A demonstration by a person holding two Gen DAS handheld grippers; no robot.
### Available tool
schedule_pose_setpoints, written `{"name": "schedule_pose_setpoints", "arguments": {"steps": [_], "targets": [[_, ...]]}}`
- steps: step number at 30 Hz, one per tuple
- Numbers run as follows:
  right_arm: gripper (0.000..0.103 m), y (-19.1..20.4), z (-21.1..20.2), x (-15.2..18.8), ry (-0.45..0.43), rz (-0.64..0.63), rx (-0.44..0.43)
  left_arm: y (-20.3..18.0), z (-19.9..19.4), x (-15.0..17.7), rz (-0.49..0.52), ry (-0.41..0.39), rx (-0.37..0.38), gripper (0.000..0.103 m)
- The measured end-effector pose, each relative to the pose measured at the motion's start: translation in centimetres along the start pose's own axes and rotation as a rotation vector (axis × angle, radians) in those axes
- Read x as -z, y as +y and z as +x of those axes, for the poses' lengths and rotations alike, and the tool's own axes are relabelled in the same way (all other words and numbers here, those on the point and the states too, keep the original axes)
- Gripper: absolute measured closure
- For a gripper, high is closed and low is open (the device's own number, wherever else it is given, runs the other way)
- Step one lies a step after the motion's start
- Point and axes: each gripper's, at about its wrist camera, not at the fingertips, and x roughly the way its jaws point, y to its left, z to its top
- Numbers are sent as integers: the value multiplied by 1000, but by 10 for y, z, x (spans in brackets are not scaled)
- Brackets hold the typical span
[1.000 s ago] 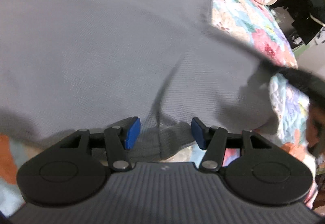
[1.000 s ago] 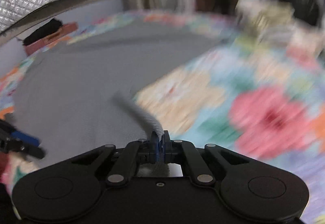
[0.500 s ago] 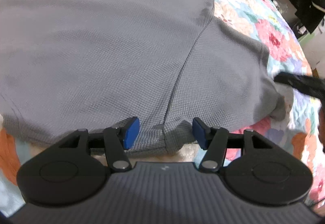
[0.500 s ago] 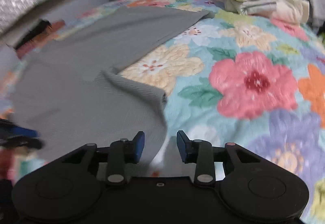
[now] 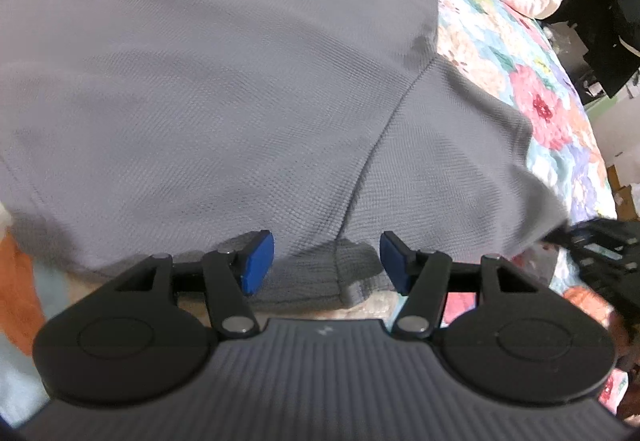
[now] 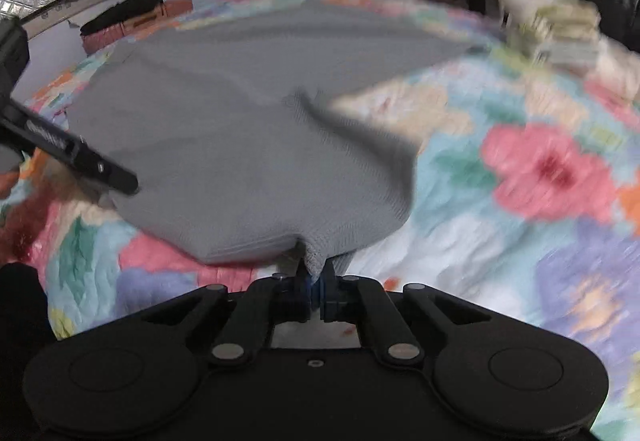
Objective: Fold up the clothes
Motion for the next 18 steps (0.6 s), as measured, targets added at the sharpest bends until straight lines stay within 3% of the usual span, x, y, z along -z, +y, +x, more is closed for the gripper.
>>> {"name": "schedule_pose_setpoints", "arguments": {"steps": [5,13,16,18], "targets": [[100,13,-24,-3,18,-183,111,2,0,-2,3,-3,-28,45],[100,8,13,32,132,-123,77,3,-4,-2,23,14,-52,45],[99,-1,12,25,157,-88,53,7,-17,-8,27,5,-103,44],[94,-5,8,14,207,-52,80,12,-28,-12,37,-18,-169,38]]}}
